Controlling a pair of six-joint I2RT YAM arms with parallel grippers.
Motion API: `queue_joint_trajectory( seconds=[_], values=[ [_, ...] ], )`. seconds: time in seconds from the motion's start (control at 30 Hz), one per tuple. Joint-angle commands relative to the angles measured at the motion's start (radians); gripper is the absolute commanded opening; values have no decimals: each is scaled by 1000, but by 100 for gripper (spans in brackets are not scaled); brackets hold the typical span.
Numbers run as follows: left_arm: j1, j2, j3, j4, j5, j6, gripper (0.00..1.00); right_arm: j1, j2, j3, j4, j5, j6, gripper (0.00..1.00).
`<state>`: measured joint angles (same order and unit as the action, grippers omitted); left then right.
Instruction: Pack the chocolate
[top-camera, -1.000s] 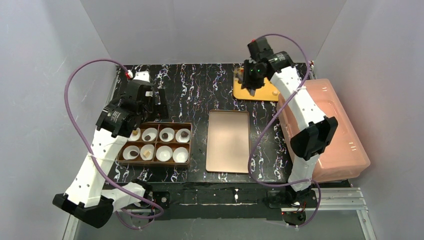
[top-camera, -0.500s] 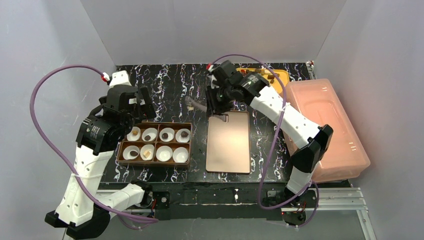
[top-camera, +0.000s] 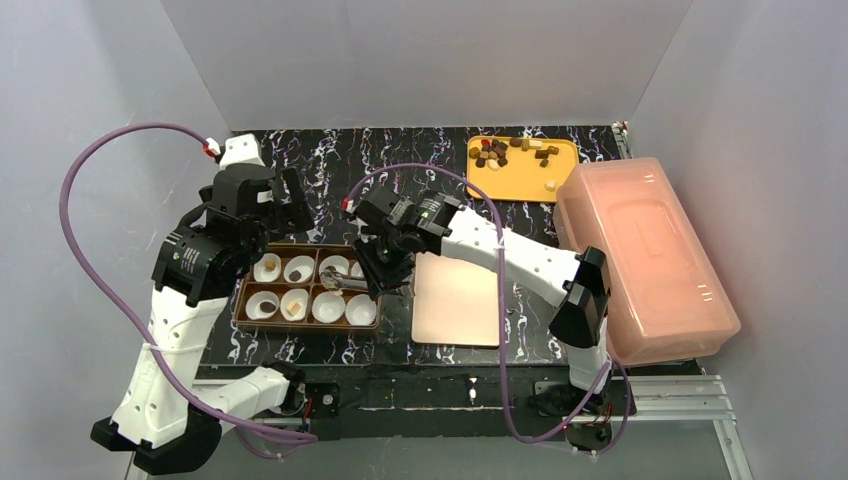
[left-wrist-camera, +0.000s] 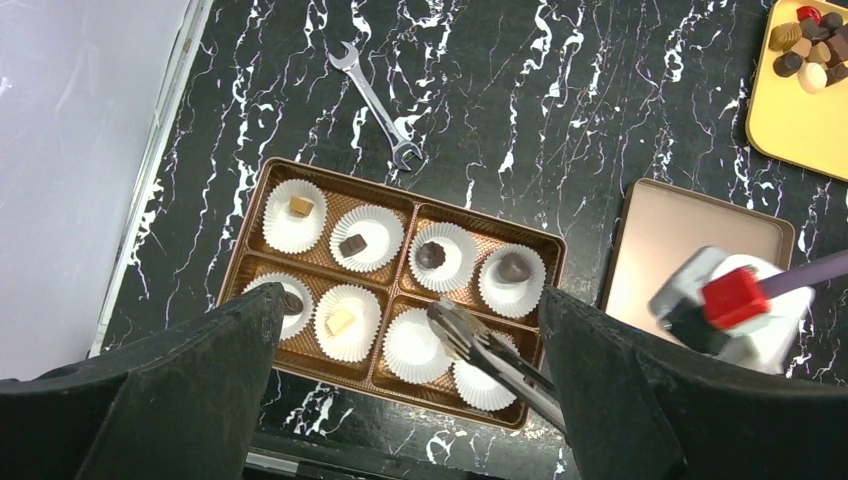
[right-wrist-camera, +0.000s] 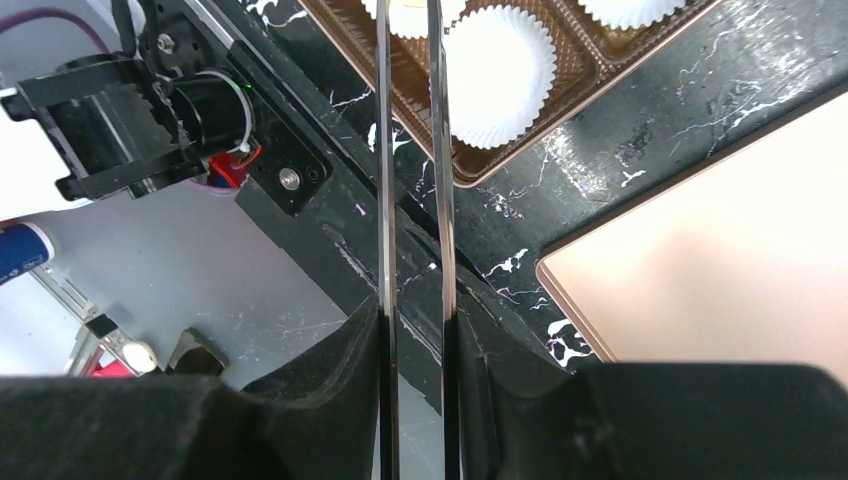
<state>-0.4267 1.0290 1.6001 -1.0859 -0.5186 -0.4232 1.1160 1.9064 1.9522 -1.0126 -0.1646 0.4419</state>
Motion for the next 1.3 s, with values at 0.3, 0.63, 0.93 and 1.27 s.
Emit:
queue_joint_trajectory(
  seconds=[0.3, 0.63, 0.93, 1.27],
  values=[
    [2, 9, 16, 25, 10, 21, 99, 56, 88, 113, 0, 5, -22, 24],
    [2, 2, 9, 24, 14, 30, 100, 68, 115, 128, -33, 24, -34, 31],
    [2, 5, 13, 23, 23, 34, 99, 70, 125, 159, -44, 31, -43, 42],
    [2, 6, 21, 25, 26, 35, 99, 71, 101, 154, -37, 33, -31, 44]
  ],
)
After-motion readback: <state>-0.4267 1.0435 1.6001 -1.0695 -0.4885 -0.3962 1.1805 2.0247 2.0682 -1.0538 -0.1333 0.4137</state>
